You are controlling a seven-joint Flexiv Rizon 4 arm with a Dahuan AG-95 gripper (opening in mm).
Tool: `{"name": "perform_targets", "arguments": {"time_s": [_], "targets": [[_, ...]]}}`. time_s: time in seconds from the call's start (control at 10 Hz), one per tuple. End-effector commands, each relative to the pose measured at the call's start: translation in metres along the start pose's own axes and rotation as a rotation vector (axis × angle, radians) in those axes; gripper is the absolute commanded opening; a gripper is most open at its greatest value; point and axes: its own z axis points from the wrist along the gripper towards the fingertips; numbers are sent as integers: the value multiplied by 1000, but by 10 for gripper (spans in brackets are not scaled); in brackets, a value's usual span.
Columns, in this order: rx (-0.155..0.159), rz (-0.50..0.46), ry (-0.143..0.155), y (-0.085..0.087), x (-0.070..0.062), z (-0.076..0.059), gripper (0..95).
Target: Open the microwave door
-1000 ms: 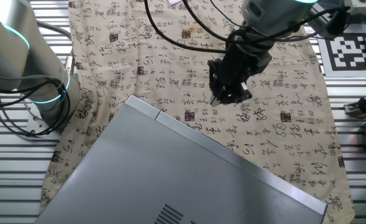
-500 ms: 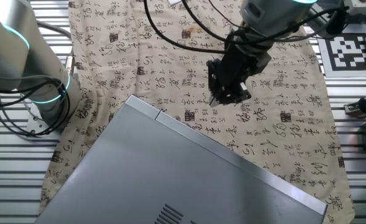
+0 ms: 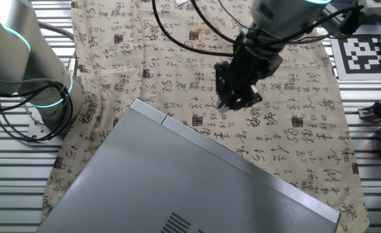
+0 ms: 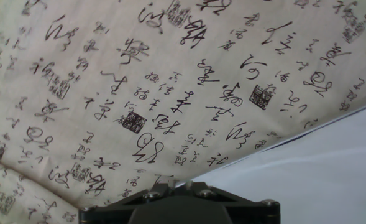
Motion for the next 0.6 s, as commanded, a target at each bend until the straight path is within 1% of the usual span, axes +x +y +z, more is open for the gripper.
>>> {"name": "perform_targets", "arguments": {"time_s": [0.1, 0.3, 0.6], "targets": [[3, -16, 1, 3, 13, 7, 190], [12, -32, 10, 9, 28, 13, 190], [32, -58, 26, 11, 43, 22, 190]]}}
